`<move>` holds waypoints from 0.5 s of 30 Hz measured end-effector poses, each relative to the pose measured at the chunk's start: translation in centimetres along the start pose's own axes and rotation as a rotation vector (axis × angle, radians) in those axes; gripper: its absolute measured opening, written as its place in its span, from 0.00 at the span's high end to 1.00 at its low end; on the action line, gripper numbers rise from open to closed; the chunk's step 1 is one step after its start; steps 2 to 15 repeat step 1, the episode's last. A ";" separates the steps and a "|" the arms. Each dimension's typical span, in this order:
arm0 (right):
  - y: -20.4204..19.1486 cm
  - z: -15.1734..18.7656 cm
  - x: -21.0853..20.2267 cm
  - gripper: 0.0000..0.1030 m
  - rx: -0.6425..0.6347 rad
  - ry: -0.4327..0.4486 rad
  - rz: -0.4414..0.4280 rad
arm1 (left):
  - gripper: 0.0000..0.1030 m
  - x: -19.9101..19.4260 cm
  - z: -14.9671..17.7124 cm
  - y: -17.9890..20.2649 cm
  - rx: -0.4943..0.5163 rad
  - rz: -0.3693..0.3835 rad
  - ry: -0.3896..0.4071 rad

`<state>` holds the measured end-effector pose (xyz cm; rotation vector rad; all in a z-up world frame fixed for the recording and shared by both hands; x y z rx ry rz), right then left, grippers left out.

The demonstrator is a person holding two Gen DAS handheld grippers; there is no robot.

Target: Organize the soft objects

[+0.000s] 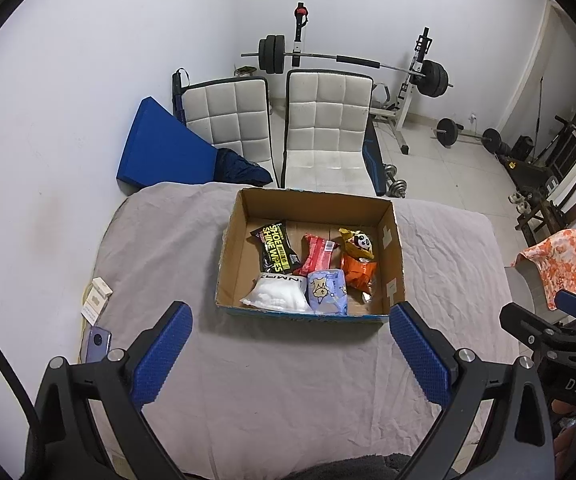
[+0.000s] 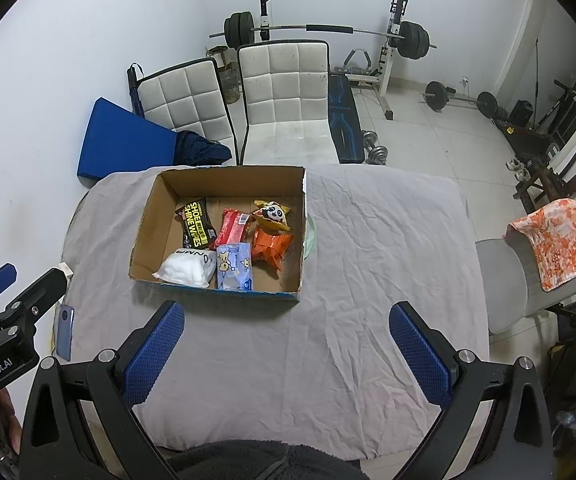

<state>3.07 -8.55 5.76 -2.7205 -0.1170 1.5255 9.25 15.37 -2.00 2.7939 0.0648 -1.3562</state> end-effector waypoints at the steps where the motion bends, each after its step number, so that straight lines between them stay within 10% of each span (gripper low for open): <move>1: 0.0 0.0 0.0 0.00 -0.002 0.001 0.000 | 0.02 0.0 0.1 0.0 -0.001 0.003 -0.001; 15: 0.0 0.0 0.0 0.00 -0.002 0.001 0.000 | 0.02 0.0 0.1 0.0 -0.001 0.003 -0.001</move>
Point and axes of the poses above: each gripper's, at about its wrist camera, not at the fingertips, and x roughly the way its jaws point, y to its right, z to its underside, the point moved 4 cm from there along x, roughly the way its jaws point, and after that the axes turned 7 degrees about y, right-handed, at the moved point
